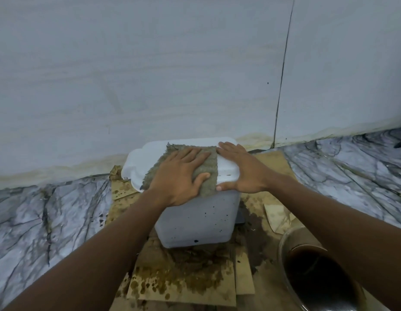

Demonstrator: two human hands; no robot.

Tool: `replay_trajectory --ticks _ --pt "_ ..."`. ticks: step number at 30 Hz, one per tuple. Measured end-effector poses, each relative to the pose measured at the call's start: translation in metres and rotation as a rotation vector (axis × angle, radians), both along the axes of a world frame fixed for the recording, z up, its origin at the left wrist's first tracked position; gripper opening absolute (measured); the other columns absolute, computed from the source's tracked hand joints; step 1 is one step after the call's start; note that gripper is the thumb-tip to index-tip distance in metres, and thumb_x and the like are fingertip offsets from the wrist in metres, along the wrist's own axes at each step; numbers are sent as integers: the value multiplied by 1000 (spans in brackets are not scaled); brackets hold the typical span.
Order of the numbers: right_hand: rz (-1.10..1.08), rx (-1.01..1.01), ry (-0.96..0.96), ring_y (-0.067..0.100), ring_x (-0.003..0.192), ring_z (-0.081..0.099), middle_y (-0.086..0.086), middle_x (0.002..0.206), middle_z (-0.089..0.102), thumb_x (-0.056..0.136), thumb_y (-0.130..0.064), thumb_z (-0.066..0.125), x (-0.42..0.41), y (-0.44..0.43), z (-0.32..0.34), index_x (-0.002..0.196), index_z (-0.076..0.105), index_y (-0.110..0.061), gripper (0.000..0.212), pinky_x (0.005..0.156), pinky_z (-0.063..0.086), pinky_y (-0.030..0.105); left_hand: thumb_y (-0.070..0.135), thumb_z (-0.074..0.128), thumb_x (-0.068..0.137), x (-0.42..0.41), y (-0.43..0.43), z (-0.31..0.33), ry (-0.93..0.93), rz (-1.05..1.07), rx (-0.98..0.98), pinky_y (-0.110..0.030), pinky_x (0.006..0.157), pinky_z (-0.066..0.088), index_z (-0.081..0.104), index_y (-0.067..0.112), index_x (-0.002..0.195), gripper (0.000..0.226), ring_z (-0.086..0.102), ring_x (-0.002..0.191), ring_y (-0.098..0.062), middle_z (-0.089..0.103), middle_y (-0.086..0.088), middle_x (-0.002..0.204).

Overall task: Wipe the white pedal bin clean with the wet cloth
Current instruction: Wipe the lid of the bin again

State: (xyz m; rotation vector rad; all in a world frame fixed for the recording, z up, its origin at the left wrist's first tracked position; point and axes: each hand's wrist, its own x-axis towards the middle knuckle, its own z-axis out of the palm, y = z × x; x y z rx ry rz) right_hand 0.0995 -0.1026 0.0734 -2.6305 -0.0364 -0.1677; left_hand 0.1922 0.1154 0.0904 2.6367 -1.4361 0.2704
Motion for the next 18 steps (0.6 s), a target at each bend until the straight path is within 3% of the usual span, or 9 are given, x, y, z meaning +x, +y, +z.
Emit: replay_trajectory --ticks 6,12,18 --pt "-79 42 -81 1 151 11 -18 163 22 65 -68 79 -19 -26 -4 152 34 -41 102 124 18 46 64 25 98 6 26 6 6 41 -12 -35 123 10 27 34 157 66 21 152 -17 31 4 163" --pt "-74 134 -69 9 150 24 -18 163 24 62 -54 89 -23 -33 -6 151 38 -37 104 122 27 46 63 23 96 -9 -13 3 -9 30 6 -45 123 18 29 28 157 70 23 151 -20 34 0 161" --pt "-52 269 -94 9 150 26 -11 163 29 58 -62 83 -17 -38 -14 154 35 -29 112 119 34 46 58 33 99 -22 -64 1 -25 -14 31 -45 123 18 28 25 157 67 23 150 -22 36 -3 160"
